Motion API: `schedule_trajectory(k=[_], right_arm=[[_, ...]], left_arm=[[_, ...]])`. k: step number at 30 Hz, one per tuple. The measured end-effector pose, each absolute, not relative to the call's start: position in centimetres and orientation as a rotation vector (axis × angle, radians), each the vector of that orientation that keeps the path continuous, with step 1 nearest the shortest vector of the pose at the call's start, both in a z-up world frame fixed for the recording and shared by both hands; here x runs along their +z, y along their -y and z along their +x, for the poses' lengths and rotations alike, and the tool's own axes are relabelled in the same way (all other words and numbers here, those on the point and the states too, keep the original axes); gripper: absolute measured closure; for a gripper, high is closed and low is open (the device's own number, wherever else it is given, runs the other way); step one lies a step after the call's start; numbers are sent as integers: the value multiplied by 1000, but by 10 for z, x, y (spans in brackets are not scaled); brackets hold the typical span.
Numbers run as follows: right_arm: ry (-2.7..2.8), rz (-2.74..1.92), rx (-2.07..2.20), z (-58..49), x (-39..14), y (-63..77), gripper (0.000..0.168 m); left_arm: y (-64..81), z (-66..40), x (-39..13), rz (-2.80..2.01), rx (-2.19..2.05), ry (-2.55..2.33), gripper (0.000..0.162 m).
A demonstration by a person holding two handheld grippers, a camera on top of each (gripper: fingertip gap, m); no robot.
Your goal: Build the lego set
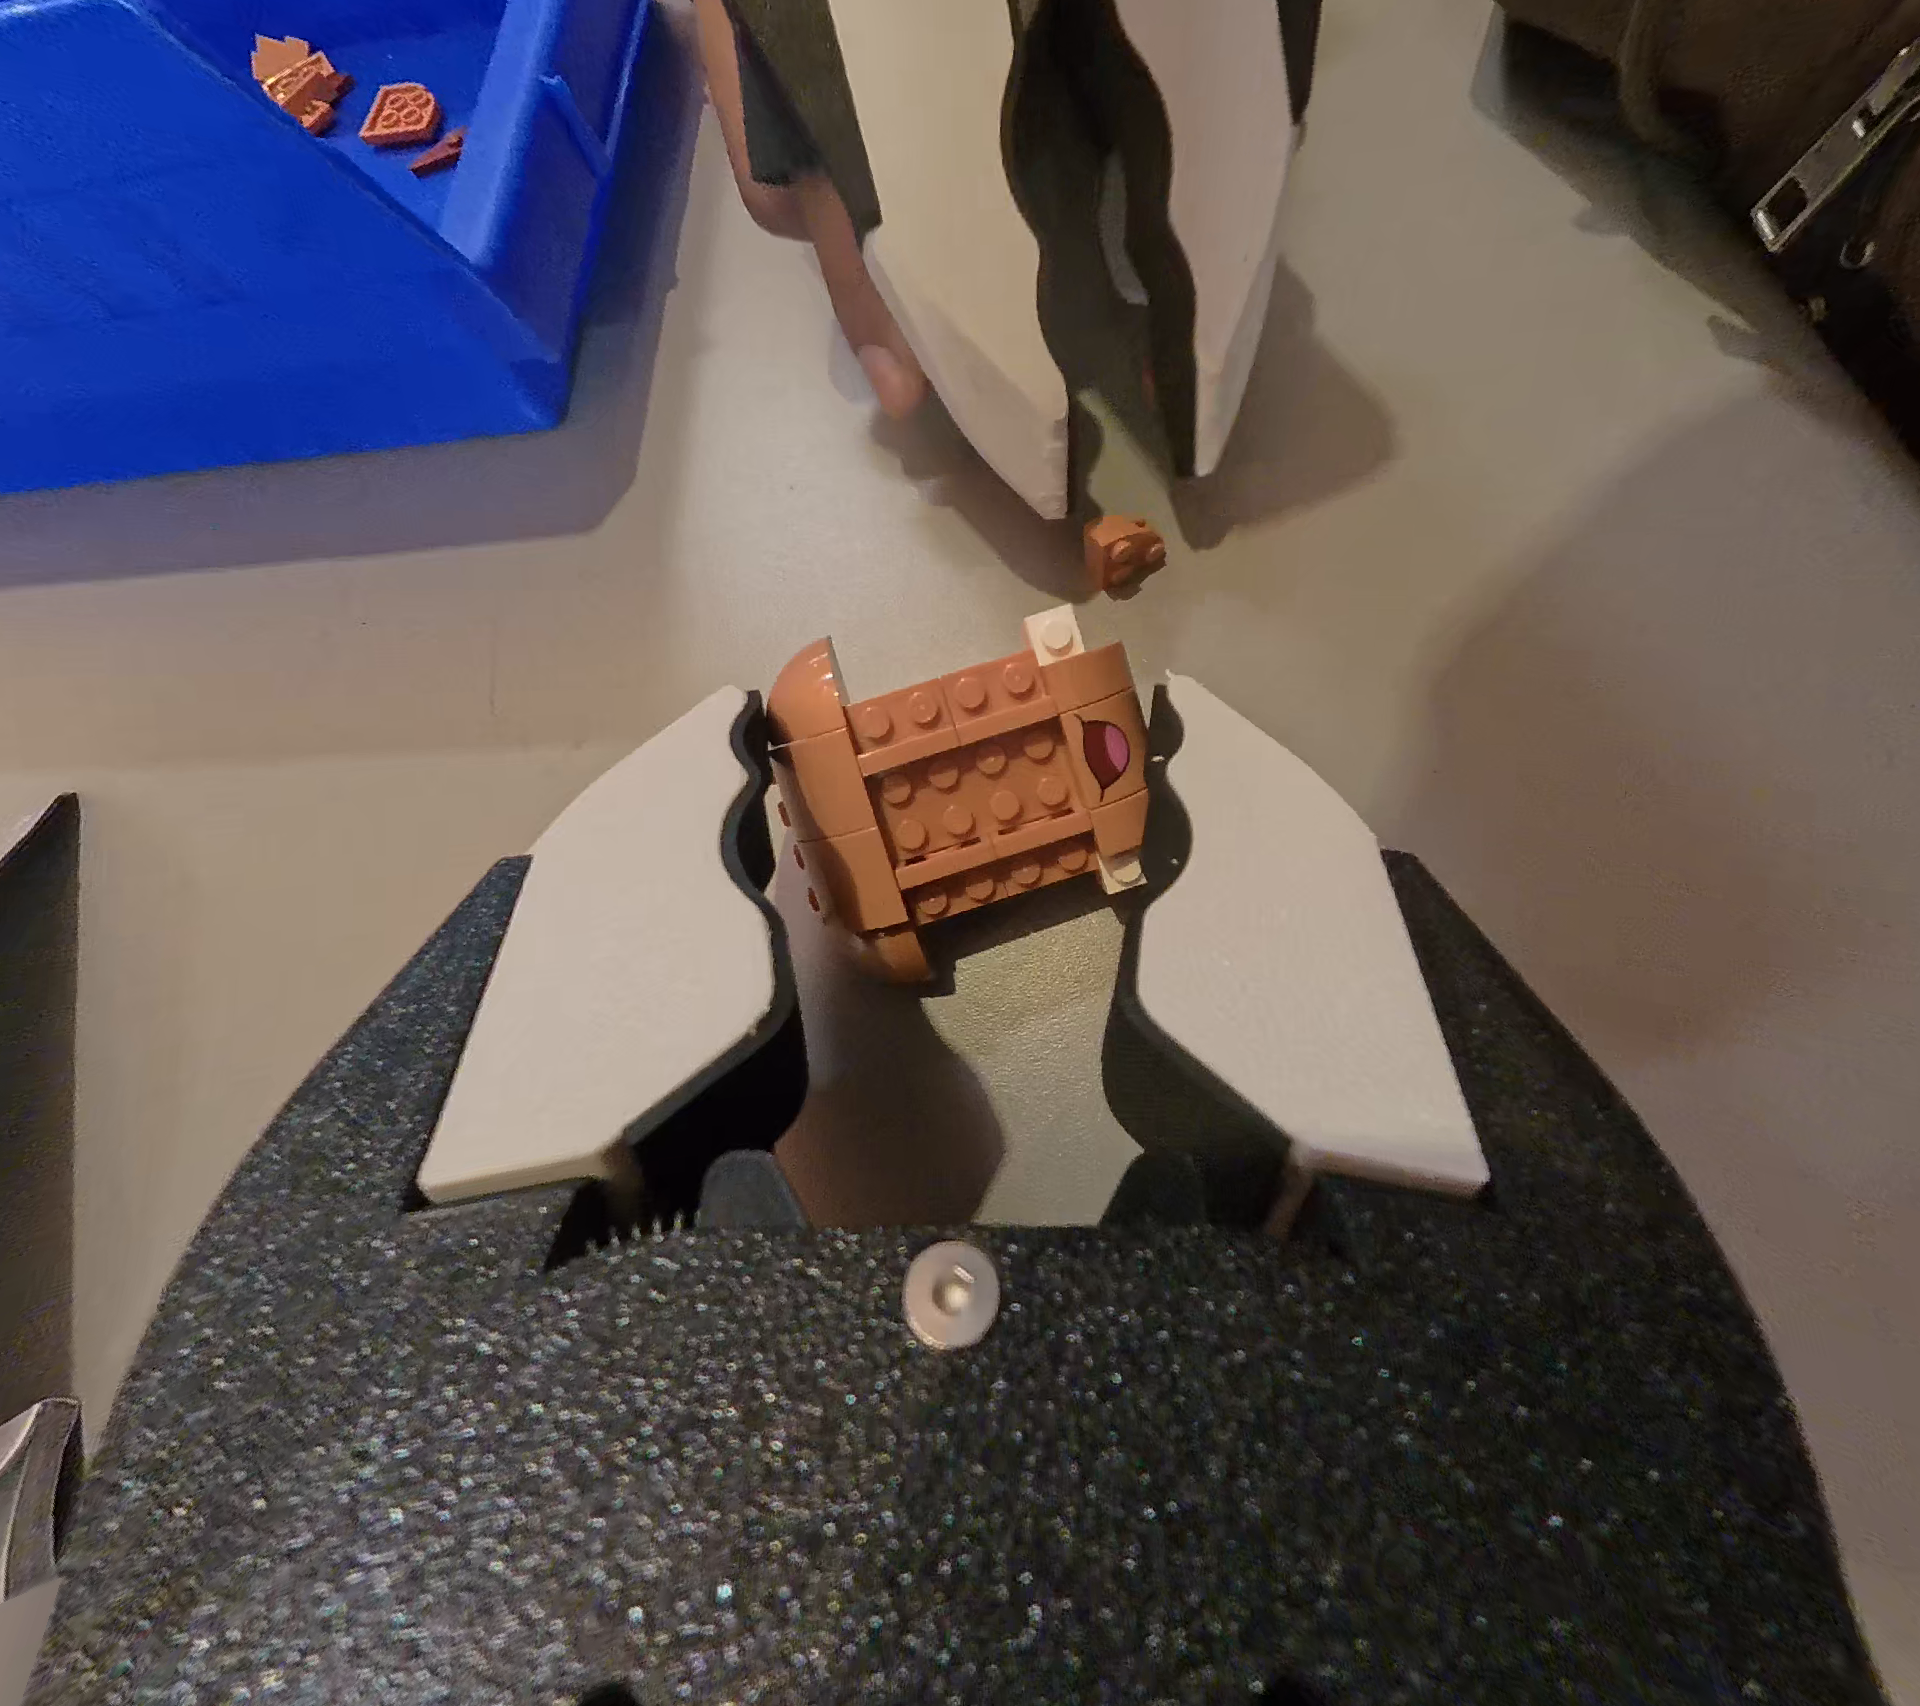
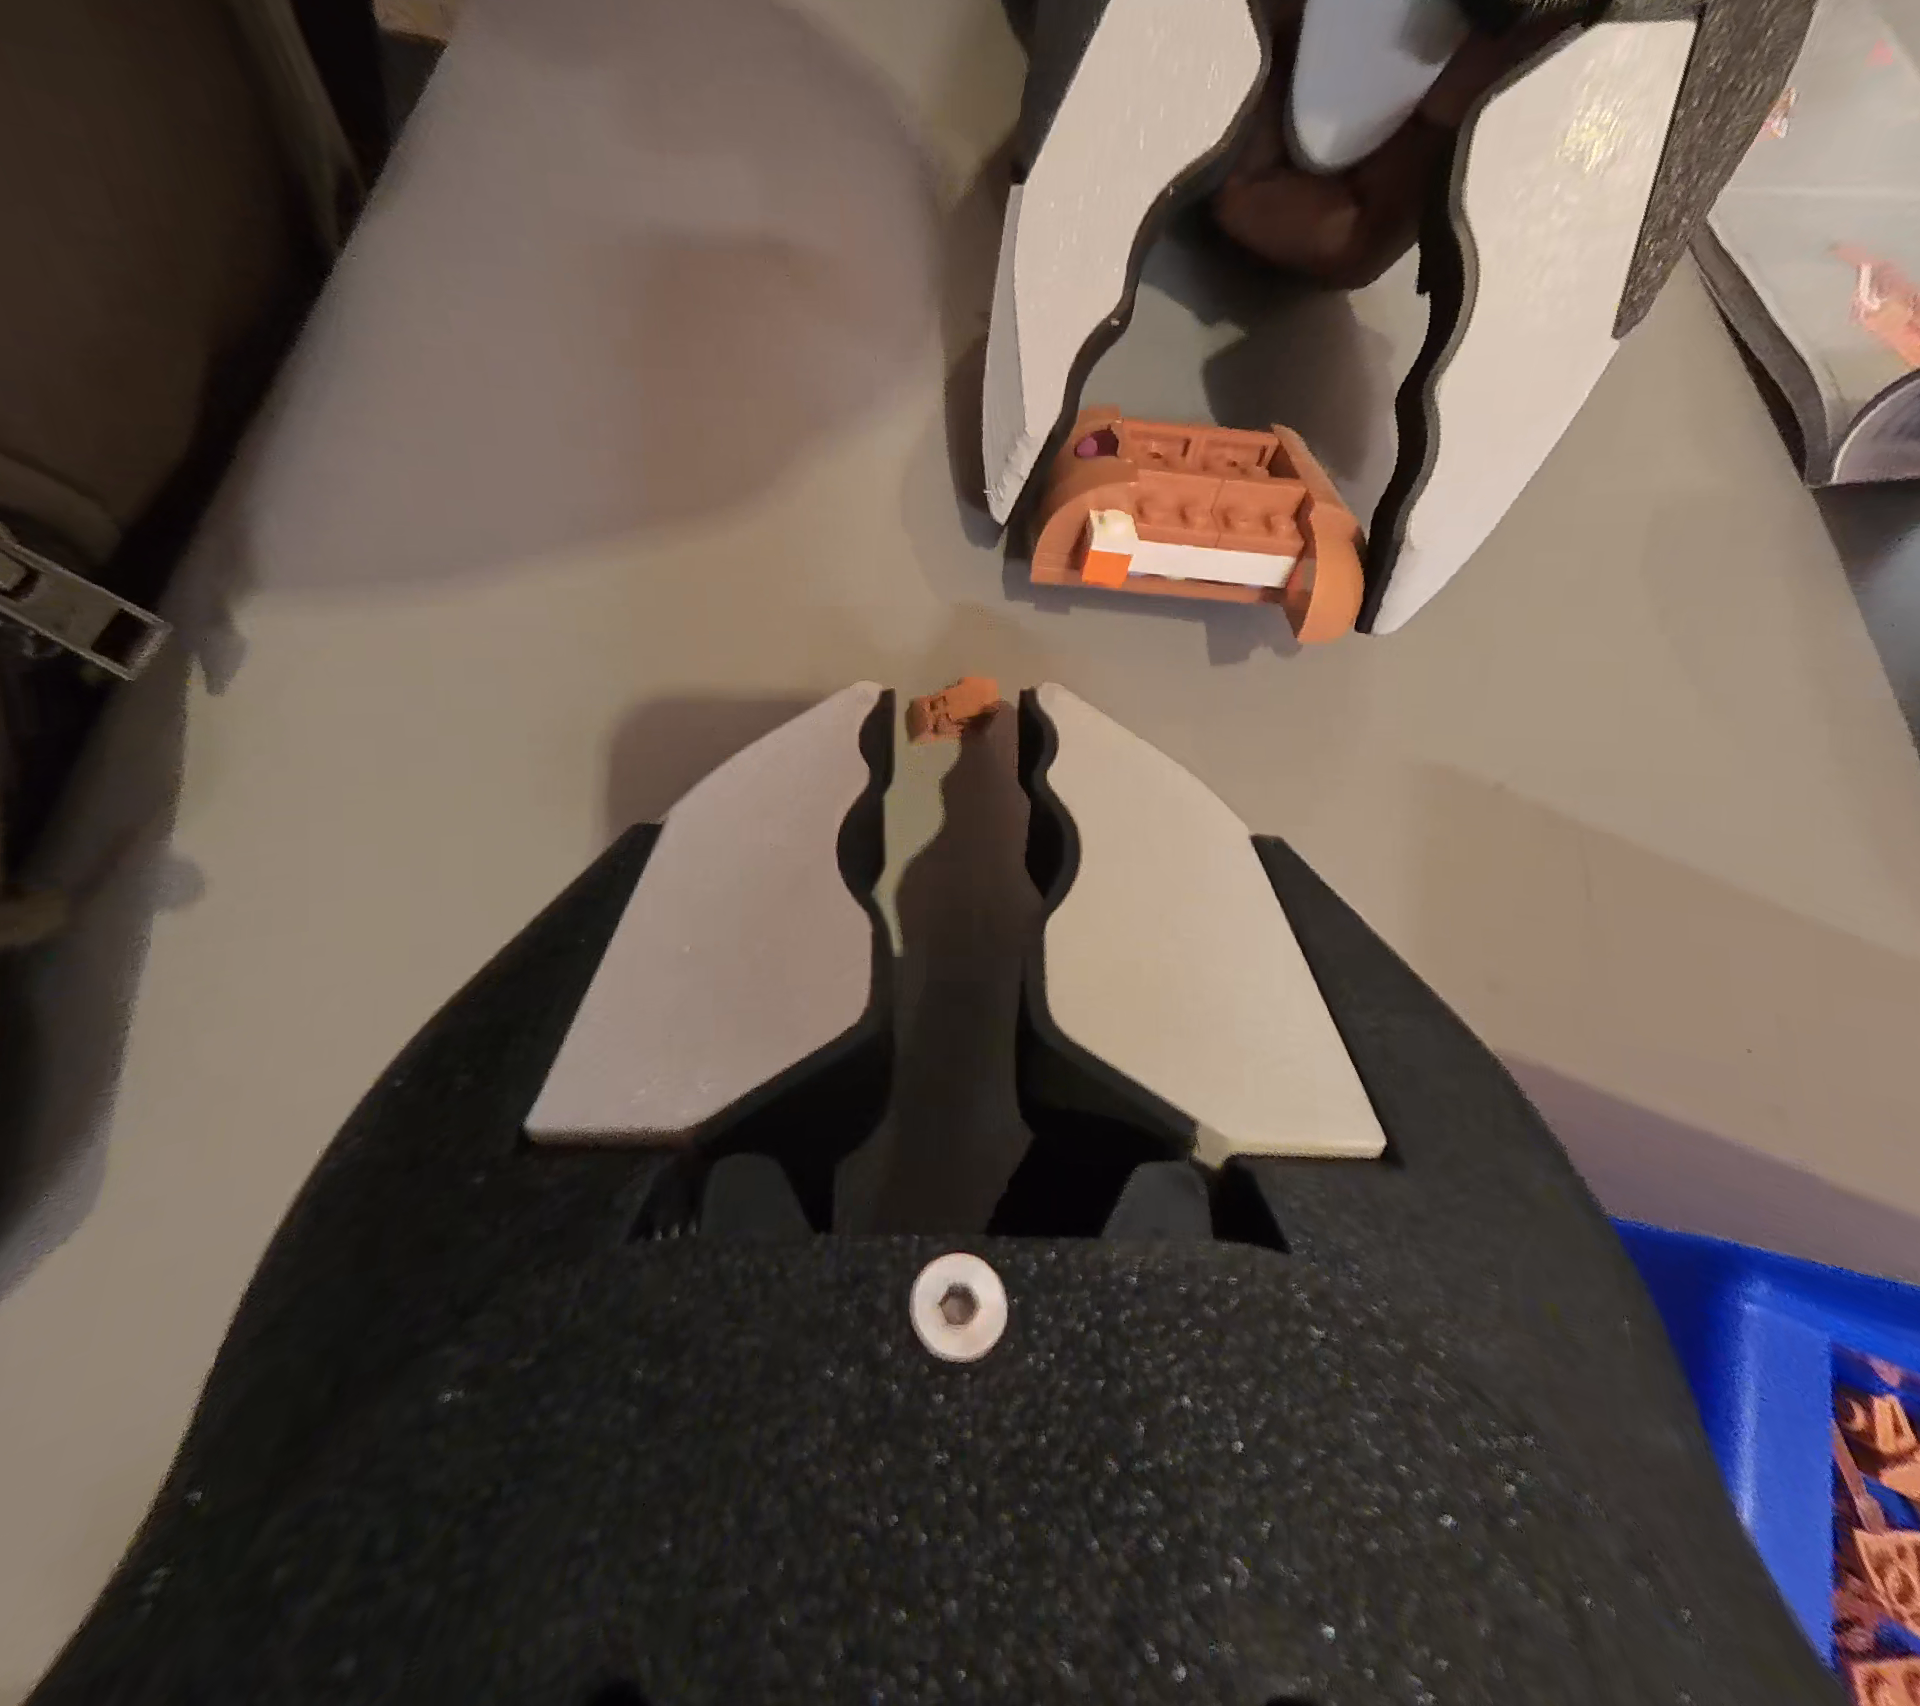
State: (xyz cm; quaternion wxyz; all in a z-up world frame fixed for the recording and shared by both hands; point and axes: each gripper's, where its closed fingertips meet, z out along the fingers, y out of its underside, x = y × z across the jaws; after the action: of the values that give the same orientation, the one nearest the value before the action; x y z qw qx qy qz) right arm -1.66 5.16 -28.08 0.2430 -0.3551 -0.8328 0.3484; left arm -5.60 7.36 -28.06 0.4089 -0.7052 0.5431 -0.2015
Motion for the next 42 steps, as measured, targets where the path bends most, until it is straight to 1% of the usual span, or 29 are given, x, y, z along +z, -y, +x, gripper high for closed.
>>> schedule_trajectory(k=[4,8,15,19,24,28,42], right_arm=[[2309,-970,888,-17,-292,-51,143],[2289,-1022,869,-21,-293,-54,151],[2282,-1086,912,-22,-293,-56,153],[2210,-1145,1043,-25,-281,-58,154],[2015,-1232,1379,-31,-250,-61,154],[1898,-1246,1564,-33,-231,-62,154],[1885,-1328,1526,-39,-241,-65,155]], left_arm=[[-74,-56,-279,-1774,-520,-1360,92],[-73,-55,-277,-1764,-541,-1348,93],[-74,-54,-276,-1766,-549,-1340,93],[-75,-53,-274,-1763,-553,-1325,93],[-76,-48,-262,-1716,-616,-1260,93],[-79,-48,-257,-1699,-636,-1220,93],[-84,-43,-259,-1717,-588,-1210,93]])
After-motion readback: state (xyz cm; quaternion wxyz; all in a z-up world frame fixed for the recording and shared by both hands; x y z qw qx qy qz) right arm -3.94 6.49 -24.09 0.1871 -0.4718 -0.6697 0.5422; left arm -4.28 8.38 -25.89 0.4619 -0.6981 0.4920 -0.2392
